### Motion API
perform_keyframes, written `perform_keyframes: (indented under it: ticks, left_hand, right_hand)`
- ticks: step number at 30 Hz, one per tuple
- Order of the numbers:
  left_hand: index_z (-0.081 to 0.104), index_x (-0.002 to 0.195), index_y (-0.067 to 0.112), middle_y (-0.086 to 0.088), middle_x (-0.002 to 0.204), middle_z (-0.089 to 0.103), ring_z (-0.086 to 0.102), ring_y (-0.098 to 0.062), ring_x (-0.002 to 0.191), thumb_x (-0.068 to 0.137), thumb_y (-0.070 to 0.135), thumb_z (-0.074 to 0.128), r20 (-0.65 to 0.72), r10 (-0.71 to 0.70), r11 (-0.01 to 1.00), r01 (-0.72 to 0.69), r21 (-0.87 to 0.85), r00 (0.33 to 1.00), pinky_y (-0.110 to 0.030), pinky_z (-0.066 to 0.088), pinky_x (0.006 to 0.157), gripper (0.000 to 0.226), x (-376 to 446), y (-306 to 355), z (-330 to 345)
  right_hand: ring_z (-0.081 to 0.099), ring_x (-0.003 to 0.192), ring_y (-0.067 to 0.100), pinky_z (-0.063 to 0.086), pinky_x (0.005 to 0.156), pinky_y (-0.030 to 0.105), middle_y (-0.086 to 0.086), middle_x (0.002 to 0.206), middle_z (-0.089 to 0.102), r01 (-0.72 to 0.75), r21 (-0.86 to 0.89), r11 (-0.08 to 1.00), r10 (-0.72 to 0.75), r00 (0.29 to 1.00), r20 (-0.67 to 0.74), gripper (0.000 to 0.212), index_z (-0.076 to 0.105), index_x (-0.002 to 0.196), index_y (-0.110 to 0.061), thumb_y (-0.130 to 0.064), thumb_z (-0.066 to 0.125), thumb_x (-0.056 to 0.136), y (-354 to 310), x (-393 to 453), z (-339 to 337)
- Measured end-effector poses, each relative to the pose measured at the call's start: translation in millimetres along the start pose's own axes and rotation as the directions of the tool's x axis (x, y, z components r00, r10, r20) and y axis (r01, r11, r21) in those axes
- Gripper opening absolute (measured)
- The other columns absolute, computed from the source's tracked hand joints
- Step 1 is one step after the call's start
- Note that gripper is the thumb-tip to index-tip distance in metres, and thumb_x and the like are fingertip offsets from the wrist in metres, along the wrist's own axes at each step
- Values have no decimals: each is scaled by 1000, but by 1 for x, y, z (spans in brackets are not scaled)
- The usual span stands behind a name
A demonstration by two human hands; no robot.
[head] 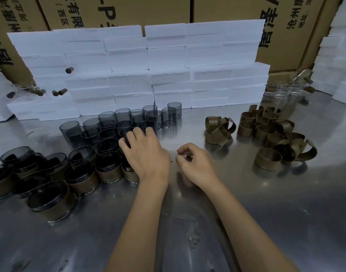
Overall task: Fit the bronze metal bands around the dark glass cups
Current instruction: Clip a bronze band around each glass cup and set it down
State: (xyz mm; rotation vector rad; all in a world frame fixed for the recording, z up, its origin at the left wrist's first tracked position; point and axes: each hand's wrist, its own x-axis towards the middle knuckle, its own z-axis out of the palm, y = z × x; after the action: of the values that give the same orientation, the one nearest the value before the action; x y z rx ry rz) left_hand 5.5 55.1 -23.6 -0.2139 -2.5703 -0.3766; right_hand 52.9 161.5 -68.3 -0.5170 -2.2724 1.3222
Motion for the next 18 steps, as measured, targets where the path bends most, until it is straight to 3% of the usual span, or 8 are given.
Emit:
perform_keyframes:
  ticks: [3, 8, 11, 13, 15, 17, 18]
  left_hand:
    - [63, 118, 13, -13, 130, 56, 44, -33, 127, 90, 21, 56, 52, 8, 1000, -8, 1, 999, -47, 28, 110, 30, 23, 10, 1]
    - [56, 138, 14, -17, 155, 36, 24, -35, 147, 99, 36, 52, 401, -5, 984, -67, 165, 916, -47, 24, 118, 45, 64, 17, 15]
    - [58, 135, 15, -15, 151, 39, 30, -33, 143, 100, 31, 54, 380, 57, 988, -108, 115, 923, -44, 28, 115, 38, 65, 19, 21]
    - [64, 128, 12, -14, 144, 44, 41, -33, 135, 102, 31, 57, 362, 117, 993, -105, -50, 925, -42, 36, 108, 33, 58, 23, 22]
    - [70, 108, 8, -14, 133, 51, 53, -34, 122, 98, 31, 67, 371, 147, 954, -33, -297, 917, -42, 46, 101, 26, 49, 28, 20]
    - [63, 83, 13, -11, 115, 61, 61, -29, 108, 89, 26, 78, 371, 157, 846, 69, -529, 915, -33, 49, 85, 21, 40, 29, 13]
    - [59, 81, 16, -7, 107, 64, 62, -25, 102, 84, 23, 82, 384, 153, 756, 143, -639, 910, -30, 48, 76, 25, 35, 28, 8]
  right_hand:
    - [66, 95, 13, 55, 93, 40, -7, 95, 71, -27, 28, 999, 28, 999, -31, 8, 68, 92, -28, -22, 66, 88, 1, 5, -1]
    - [66, 86, 15, 57, 85, 36, -5, 88, 69, -75, 122, 990, 83, 995, -57, 9, 68, 88, -24, -17, 63, 90, 3, 9, -3]
    - [68, 86, 21, 56, 80, 34, -3, 87, 69, -113, 182, 977, 127, 990, -66, 12, 67, 86, -24, -15, 62, 91, 2, 11, -5]
    - [67, 83, 17, 52, 73, 27, -4, 85, 68, -125, 234, 964, 150, 985, -89, 15, 66, 84, -25, -14, 61, 93, 1, 13, -10]
    - [62, 79, 12, 49, 71, 23, -4, 87, 67, -132, 308, 942, 180, 975, -131, 15, 65, 87, -24, -12, 62, 94, 1, 14, -15]
    - [60, 82, 15, 52, 81, 30, 1, 97, 66, -150, 427, 892, 235, 959, -155, 7, 64, 94, -22, -15, 65, 96, 1, 15, -21]
    - [61, 86, 17, 53, 85, 35, 2, 101, 66, -167, 489, 856, 271, 951, -151, 5, 63, 99, -21, -22, 67, 96, 0, 15, -25]
